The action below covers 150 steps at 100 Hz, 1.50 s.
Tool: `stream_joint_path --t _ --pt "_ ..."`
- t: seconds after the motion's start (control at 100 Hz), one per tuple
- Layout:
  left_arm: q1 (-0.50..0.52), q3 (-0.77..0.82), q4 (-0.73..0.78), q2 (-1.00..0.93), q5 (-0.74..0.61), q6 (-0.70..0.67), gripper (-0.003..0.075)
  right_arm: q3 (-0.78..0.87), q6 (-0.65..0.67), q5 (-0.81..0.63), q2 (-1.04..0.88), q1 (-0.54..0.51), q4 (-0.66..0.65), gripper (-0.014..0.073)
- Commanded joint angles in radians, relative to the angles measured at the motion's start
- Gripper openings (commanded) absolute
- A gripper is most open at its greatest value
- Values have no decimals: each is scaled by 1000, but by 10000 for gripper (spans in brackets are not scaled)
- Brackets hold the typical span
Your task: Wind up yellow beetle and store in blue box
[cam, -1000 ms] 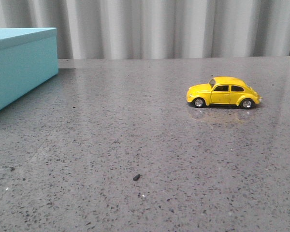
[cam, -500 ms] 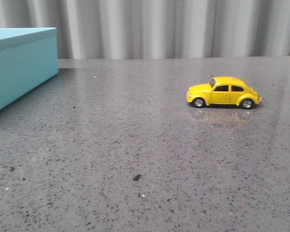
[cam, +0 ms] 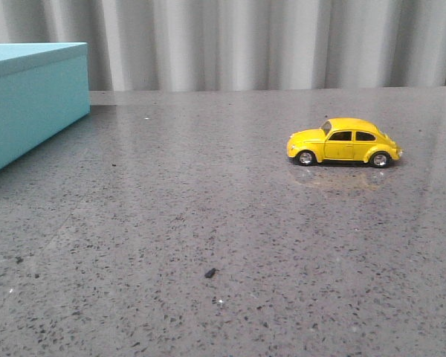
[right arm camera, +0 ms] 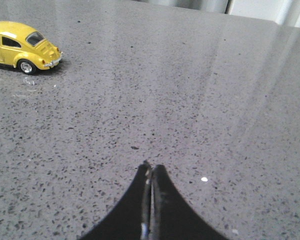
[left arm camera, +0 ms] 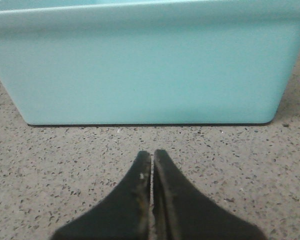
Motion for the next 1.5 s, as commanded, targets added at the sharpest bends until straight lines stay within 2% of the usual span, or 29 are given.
stream_joint_path --t 0.0,0.45,0.7,0.88,1.31,1.49 --pt "3 26 -22 -31 -74 -14 -21 23 -5 -78 -17 -8 -35 -61" --pt "3 26 -22 -31 -88 -14 -21 23 -5 -87 -17 -8 -35 -61" --pt "3 26 -33 -31 -113 -14 -21 23 -5 -213 -17 -8 -35 -61" --pt "3 26 -145 -31 -175 -14 -21 23 -5 -330 -17 -8 -35 -61" --pt "3 26 -170 -31 -310 -14 -21 23 -5 -318 -17 -8 -32 -61" --pt "3 26 -172 -31 -341 -14 -21 23 -3 -267 -17 -8 112 -61"
